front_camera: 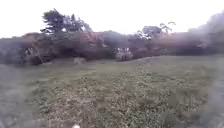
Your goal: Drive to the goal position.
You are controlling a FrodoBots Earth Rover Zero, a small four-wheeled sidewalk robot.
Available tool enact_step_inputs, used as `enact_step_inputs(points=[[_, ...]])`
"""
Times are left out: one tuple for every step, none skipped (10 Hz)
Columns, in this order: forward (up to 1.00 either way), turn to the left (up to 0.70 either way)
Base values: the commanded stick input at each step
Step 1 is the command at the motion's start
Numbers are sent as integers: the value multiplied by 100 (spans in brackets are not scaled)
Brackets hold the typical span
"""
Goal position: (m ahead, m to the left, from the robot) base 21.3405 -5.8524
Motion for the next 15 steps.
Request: enact_step_inputs(points=[[45, 0], [45, 0], [45, 0], [45, 0], [45, 0], [45, 0], [45, 0], [45, 0], [45, 0], [45, 0], [45, 0], [45, 0], [45, 0], [45, 0], [45, 0]])
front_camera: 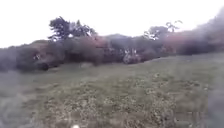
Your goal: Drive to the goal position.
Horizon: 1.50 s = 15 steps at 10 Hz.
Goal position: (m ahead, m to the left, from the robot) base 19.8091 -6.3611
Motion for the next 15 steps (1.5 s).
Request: enact_step_inputs(points=[[45, 0], [45, 0], [45, 0], [45, 0], [45, 0], [45, 0], [45, 0], [45, 0], [45, 0], [45, 0], [45, 0], [45, 0], [45, 0], [45, 0], [45, 0]])
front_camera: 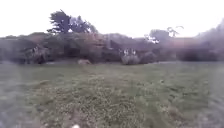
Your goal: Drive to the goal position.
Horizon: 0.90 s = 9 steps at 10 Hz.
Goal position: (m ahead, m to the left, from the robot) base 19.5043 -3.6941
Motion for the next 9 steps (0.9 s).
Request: enact_step_inputs(points=[[45, 0], [45, 0], [45, 0], [45, 0], [45, 0], [45, 0], [45, 0], [45, 0], [45, 0]])
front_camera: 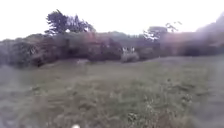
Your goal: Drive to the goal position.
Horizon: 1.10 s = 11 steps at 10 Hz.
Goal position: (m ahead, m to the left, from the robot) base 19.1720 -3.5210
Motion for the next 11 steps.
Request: enact_step_inputs(points=[[45, 0], [45, 0], [45, 0], [45, 0], [45, 0], [45, 0], [45, 0], [45, 0], [45, 0], [45, 0], [45, 0]])
